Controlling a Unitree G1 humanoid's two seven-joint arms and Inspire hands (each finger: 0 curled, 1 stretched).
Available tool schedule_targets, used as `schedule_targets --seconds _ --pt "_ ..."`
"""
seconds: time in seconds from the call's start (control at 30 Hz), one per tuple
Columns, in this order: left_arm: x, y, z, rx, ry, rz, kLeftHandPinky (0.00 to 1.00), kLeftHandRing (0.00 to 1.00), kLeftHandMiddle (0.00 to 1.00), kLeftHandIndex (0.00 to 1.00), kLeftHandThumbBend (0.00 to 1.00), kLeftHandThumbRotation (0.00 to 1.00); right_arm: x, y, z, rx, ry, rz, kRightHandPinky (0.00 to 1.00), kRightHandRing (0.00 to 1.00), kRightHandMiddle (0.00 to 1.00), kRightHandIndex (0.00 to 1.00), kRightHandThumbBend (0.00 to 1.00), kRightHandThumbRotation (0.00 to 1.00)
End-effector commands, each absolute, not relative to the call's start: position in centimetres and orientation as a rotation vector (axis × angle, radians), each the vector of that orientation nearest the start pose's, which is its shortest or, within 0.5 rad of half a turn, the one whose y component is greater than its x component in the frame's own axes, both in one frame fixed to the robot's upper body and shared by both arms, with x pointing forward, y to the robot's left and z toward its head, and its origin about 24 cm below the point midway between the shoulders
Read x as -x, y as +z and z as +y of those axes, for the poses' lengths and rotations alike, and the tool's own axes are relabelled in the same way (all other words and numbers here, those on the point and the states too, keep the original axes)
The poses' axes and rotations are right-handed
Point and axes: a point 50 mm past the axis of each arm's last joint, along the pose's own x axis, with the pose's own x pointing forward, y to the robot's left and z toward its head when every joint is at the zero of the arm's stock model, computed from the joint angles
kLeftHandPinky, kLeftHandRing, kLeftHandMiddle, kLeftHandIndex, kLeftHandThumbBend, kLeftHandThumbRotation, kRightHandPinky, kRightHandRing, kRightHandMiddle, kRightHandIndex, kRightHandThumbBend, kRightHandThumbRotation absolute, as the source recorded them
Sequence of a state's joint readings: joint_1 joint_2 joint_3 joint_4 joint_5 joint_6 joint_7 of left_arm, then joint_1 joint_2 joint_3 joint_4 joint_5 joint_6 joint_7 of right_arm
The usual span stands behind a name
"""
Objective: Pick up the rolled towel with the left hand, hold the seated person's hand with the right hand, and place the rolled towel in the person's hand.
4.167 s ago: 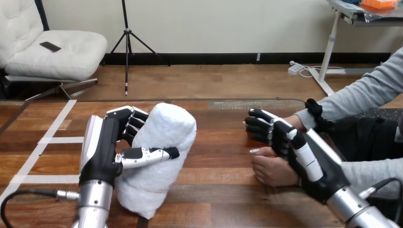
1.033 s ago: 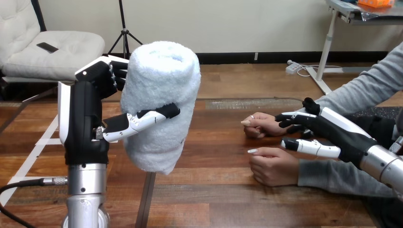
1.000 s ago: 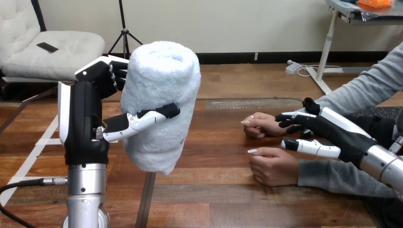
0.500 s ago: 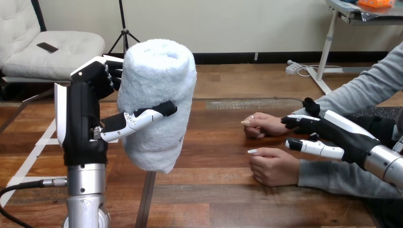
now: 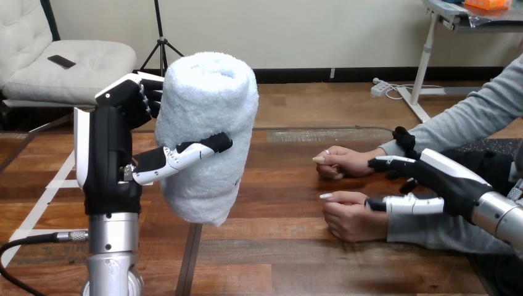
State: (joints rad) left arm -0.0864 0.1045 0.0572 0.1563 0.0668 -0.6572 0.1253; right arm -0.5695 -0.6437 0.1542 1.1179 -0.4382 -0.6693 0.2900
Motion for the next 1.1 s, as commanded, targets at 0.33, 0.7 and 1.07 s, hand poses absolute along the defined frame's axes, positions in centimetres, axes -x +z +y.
schedule_targets --seconds 0.33,0.7,1.07 --pt "-25.8 10.7 17.7 -0.097 0.143 -0.675 0.28 0.32 0.38 0.40 0.70 0.00 -33.0 7.9 -29.3 1.204 0.437 0.096 0.78 0.88 0.88 0.88 1.00 0.55" --pt "-25.8 10.6 17.9 -0.075 0.143 -0.666 0.28 0.32 0.38 0.40 0.70 0.00 -32.7 7.5 -29.3 1.195 0.482 0.133 0.81 0.88 0.89 0.88 1.00 0.35" --pt "-25.9 10.6 18.0 -0.076 0.145 -0.678 0.29 0.33 0.38 0.41 0.70 0.00 -32.3 6.6 -29.2 1.183 0.512 0.155 0.85 0.89 0.88 0.88 1.00 0.30"
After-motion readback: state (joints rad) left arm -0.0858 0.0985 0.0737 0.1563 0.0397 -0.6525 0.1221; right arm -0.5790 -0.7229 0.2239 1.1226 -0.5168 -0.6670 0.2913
